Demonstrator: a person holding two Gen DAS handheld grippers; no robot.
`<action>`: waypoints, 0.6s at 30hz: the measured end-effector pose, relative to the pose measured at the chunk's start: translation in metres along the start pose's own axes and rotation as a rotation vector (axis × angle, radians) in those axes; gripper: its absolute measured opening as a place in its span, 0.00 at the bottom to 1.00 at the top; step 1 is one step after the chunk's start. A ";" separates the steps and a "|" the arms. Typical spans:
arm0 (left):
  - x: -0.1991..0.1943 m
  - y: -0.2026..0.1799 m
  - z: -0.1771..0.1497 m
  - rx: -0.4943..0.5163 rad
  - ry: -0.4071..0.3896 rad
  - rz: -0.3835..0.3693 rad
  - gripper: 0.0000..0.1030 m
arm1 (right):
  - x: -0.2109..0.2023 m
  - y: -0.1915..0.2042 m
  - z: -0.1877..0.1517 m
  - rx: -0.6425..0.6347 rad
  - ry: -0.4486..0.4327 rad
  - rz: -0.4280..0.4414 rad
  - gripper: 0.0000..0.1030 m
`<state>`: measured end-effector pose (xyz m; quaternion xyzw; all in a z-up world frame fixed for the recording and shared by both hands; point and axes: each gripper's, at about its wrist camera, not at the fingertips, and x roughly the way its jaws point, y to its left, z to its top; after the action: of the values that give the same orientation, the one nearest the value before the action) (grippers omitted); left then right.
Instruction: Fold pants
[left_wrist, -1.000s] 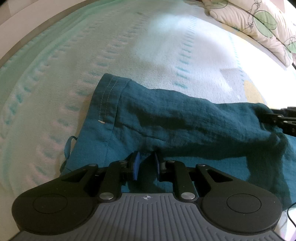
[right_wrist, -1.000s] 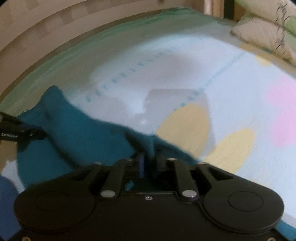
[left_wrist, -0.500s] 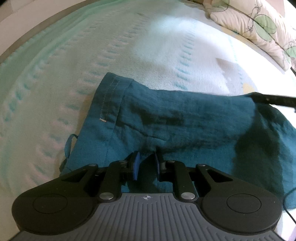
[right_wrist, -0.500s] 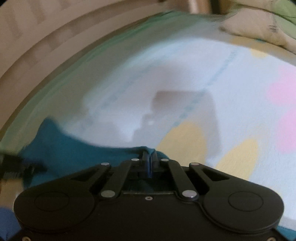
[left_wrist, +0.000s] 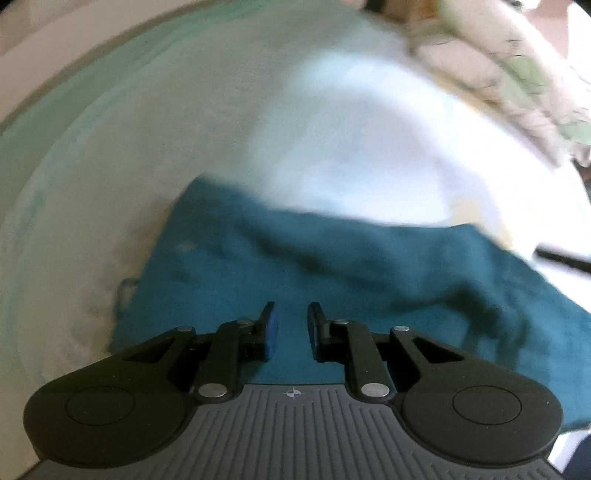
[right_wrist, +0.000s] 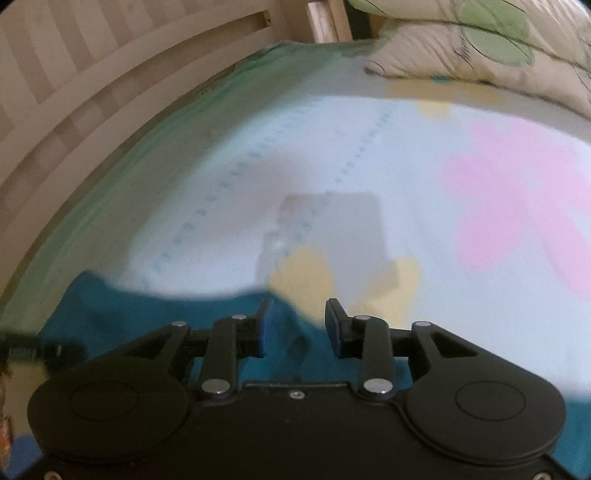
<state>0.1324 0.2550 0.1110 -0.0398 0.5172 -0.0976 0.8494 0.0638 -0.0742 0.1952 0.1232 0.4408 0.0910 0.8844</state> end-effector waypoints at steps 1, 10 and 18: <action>-0.003 -0.016 0.001 0.027 -0.003 -0.010 0.17 | -0.006 -0.003 -0.010 0.009 0.021 -0.010 0.42; 0.052 -0.157 -0.043 0.245 0.155 -0.130 0.18 | -0.024 -0.027 -0.115 0.161 0.169 -0.147 0.41; 0.052 -0.185 -0.078 0.334 0.109 -0.053 0.18 | -0.050 -0.030 -0.144 0.199 0.147 -0.127 0.41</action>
<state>0.0635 0.0661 0.0614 0.0936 0.5377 -0.2063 0.8122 -0.0797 -0.0963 0.1406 0.1751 0.5183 -0.0003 0.8371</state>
